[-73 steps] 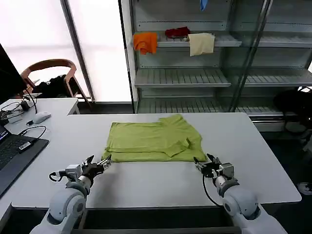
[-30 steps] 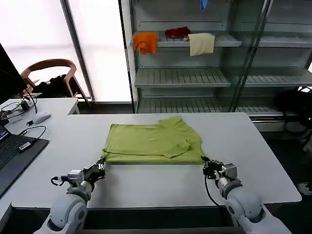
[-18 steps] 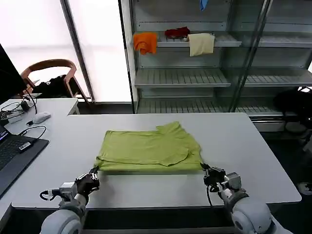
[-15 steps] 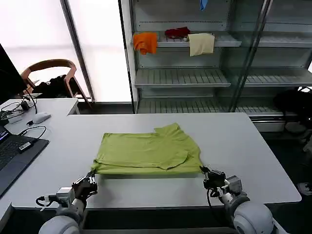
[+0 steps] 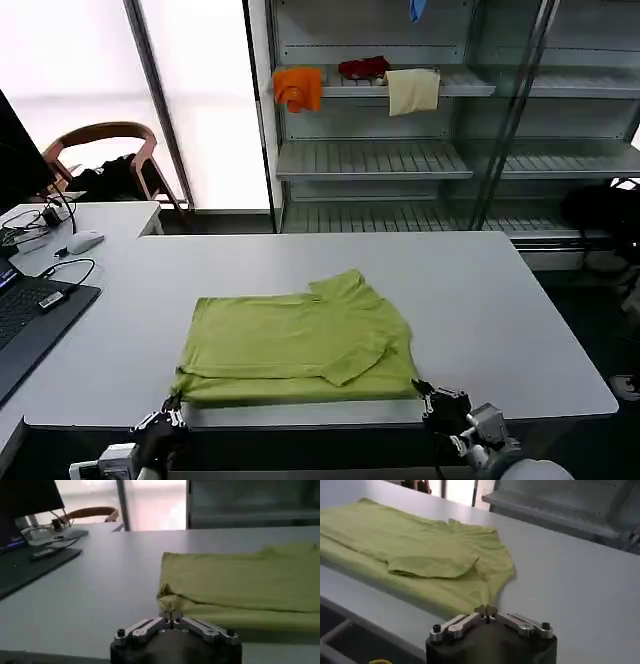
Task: Fold and organize the clothes.
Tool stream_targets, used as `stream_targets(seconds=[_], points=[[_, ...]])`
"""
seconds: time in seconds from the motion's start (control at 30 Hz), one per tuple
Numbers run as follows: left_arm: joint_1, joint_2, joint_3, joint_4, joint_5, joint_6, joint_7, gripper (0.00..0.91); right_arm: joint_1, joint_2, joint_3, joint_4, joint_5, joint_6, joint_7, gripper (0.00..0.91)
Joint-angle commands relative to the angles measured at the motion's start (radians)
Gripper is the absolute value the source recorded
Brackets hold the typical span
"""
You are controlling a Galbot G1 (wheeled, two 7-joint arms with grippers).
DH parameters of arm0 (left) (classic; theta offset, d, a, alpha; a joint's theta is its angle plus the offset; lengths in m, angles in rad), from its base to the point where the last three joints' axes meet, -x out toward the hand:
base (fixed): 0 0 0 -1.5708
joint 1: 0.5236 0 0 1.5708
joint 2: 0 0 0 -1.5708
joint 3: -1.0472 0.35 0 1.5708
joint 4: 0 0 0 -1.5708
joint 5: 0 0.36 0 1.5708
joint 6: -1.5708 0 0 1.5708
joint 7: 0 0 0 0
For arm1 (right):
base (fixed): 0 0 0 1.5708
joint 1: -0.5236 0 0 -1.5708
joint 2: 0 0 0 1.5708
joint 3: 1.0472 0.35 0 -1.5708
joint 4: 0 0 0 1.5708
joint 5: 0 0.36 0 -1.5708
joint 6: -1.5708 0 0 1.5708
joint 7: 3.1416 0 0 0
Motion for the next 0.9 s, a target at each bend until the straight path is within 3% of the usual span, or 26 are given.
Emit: stream_targets(seconds=[0.03,0.07,0.1,0.13,0.17,0.2,0.47,0.7,0.9], points=[[0.126,-0.012,0.008,-0.053,0.045,-0.022,-0.050,0.816,-0.100,-0.020,0.027,0.052,-0.008,-0.002,0.001,0.000],[0.125,-0.012,0.008,-0.053,0.045,-0.020,-0.050,0.907,-0.100,-0.018,0.026,0.052,-0.008,-0.002,0.001,0.000],[0.121,-0.010,0.010,-0.050,0.045,-0.017,-0.048,0.907,-0.100,-0.014,0.025,0.050,-0.009,-0.002,0.002,0.071],[0.111,-0.010,0.012,-0.041,0.046,-0.014,-0.050,0.907,-0.100,-0.010,0.021,0.049,-0.010,-0.002,0.005,0.302],[0.103,-0.011,0.012,-0.037,0.047,-0.011,-0.050,0.907,-0.101,-0.009,0.019,0.049,-0.010,-0.002,0.007,0.635],[0.089,-0.013,0.013,-0.034,0.047,-0.007,-0.051,0.907,-0.102,-0.005,0.014,0.047,-0.010,-0.002,0.018,0.907],[0.117,-0.011,0.001,-0.085,0.080,-0.004,-0.083,0.907,-0.142,0.001,0.034,0.060,0.000,-0.002,0.045,0.907],[0.156,0.013,-0.080,-0.197,0.094,-0.005,-0.115,0.907,-0.139,-0.014,0.165,0.134,0.057,-0.002,0.097,0.907],[-0.057,0.048,-0.141,-0.214,-0.003,0.059,-0.096,0.907,-0.001,-0.018,0.224,0.125,0.127,-0.002,0.069,0.907]])
